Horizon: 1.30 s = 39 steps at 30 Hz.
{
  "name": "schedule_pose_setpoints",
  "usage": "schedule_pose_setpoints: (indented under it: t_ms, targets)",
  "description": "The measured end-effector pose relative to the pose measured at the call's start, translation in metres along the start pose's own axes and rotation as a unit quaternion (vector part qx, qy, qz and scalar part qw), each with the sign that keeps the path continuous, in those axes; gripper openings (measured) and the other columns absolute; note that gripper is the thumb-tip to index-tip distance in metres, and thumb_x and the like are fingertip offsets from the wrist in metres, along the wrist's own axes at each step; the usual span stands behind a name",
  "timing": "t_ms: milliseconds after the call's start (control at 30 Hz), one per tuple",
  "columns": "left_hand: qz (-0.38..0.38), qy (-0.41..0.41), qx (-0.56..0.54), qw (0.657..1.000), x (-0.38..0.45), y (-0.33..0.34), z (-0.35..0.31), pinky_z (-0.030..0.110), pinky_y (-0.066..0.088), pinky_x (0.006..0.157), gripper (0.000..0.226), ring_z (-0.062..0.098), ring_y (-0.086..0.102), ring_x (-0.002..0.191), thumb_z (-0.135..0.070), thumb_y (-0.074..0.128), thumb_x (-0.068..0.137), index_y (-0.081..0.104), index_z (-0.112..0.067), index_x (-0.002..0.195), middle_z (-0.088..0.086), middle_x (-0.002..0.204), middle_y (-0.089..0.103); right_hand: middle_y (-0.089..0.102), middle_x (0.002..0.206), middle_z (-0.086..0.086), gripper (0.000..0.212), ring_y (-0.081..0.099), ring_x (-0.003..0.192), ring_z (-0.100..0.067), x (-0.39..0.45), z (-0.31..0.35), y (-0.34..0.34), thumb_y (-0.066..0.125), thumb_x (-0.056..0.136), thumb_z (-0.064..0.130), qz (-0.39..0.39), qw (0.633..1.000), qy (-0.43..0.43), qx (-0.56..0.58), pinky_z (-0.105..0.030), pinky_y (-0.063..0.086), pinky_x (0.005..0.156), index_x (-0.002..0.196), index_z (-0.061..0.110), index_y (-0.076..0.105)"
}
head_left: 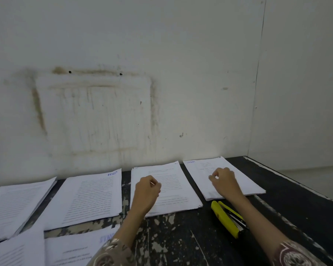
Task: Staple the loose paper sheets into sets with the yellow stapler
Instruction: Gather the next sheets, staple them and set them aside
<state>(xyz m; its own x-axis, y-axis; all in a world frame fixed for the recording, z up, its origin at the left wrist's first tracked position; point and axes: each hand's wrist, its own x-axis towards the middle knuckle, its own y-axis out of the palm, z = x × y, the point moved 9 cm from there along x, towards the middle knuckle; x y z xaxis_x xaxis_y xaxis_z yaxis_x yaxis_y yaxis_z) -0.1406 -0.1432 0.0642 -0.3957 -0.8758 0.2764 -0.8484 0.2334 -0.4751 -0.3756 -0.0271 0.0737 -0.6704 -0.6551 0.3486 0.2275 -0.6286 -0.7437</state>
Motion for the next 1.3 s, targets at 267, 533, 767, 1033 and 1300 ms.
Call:
schedule_pose_setpoints:
  t_ms: [267,533,767,1033,1300]
  targets:
    - [0.023,0.063,0.263,0.963,-0.034,-0.016,0.045,0.028,0.036,0.094,0.025,0.017,0.047,0.11,-0.028,0.044,0.094,0.052,-0.015,0.113,0.001,0.118,0.054,0.046,0.129,-0.015,0.035,0.038,0.12,-0.03,-0.054,0.039,0.068,0.038,0.096,0.031,0.119,0.984,-0.034,-0.131,-0.036,0.035,0.097,0.118,0.005,0.045]
    - [0.025,0.108,0.337,0.935,-0.047,-0.004,0.054,0.026,0.033,0.094,0.027,0.015,0.043,0.113,-0.031,0.032,0.097,0.048,-0.018,0.115,-0.002,0.121,0.049,0.045,0.128,-0.014,0.027,0.04,0.117,-0.028,-0.062,0.039,0.077,0.038,0.095,0.025,0.072,0.979,-0.008,-0.189,-0.031,0.035,0.094,0.114,0.007,0.044]
    - [0.02,0.113,0.356,0.927,-0.046,-0.002,0.054,0.025,0.033,0.097,0.03,0.015,0.043,0.113,-0.03,0.028,0.098,0.048,-0.018,0.117,-0.002,0.122,0.049,0.047,0.123,-0.015,0.01,0.043,0.111,-0.028,-0.058,0.039,0.076,0.041,0.091,0.014,0.058,0.985,0.007,-0.165,-0.03,0.035,0.09,0.1,0.012,0.038]
    - [0.017,0.117,0.353,0.928,-0.044,-0.003,0.054,0.025,0.032,0.098,0.031,0.014,0.043,0.114,-0.03,0.029,0.098,0.048,-0.018,0.119,-0.002,0.123,0.05,0.051,0.122,-0.014,0.026,0.046,0.108,-0.027,-0.057,0.048,0.077,0.045,0.09,0.01,0.038,0.989,0.004,-0.143,-0.028,0.037,0.086,0.115,0.008,0.039]
    - [0.008,0.124,0.338,0.933,-0.046,-0.006,0.051,0.024,0.033,0.093,0.028,0.014,0.045,0.107,-0.029,0.029,0.098,0.05,-0.016,0.111,-0.001,0.116,0.052,0.049,0.12,-0.022,0.027,0.049,0.104,-0.03,-0.052,0.048,0.07,0.048,0.086,-0.005,0.041,0.991,0.058,0.11,-0.03,0.039,0.08,0.113,-0.006,0.045]
